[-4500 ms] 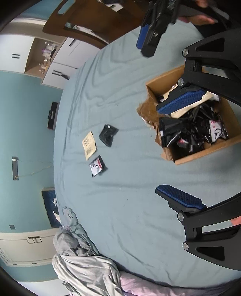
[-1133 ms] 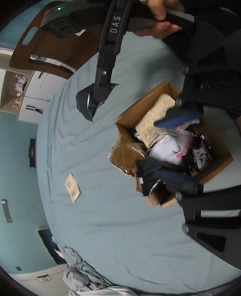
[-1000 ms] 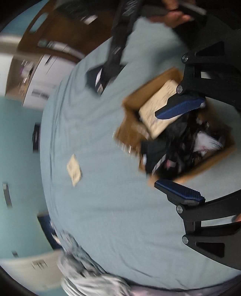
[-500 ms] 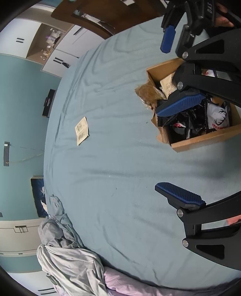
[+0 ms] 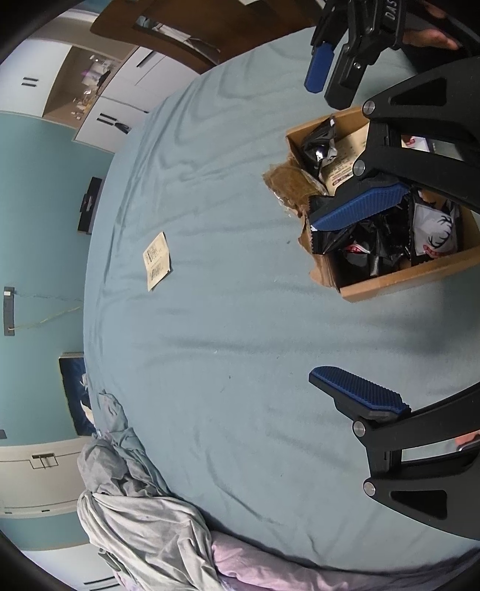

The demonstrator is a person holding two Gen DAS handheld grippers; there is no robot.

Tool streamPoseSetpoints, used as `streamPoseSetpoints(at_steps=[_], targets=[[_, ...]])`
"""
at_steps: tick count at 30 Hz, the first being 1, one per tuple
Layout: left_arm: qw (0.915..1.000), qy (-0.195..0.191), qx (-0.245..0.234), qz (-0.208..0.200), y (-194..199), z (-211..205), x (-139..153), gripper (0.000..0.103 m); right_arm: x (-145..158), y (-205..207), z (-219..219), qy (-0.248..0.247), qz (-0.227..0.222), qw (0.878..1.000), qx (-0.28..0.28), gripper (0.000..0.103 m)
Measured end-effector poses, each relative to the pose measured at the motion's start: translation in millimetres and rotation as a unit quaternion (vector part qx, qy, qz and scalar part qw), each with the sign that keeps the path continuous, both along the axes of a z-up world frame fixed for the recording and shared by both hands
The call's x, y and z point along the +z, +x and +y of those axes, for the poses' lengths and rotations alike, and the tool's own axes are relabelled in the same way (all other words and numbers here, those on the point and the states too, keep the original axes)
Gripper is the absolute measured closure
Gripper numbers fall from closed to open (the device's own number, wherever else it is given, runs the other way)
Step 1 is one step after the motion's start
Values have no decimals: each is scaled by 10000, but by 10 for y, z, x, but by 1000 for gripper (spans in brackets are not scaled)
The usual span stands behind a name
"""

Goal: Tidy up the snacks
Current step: 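Release the white packet from the left tool into the box while the right tool drops its black packet, then reach the right tool to the last beige sachet and grasp it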

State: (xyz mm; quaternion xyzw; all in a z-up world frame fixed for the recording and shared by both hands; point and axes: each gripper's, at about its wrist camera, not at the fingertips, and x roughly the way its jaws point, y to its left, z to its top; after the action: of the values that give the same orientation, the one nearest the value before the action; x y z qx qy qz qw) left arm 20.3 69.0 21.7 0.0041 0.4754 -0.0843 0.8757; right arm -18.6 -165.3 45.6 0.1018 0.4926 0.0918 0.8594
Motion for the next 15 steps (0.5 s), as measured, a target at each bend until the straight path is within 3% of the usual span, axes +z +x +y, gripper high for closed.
streamPoseSetpoints(at_steps=[15], targets=[[10000,0,-7,75,132,-50,-46,26,5,51,-10,-113,-58,9999,-3,28]])
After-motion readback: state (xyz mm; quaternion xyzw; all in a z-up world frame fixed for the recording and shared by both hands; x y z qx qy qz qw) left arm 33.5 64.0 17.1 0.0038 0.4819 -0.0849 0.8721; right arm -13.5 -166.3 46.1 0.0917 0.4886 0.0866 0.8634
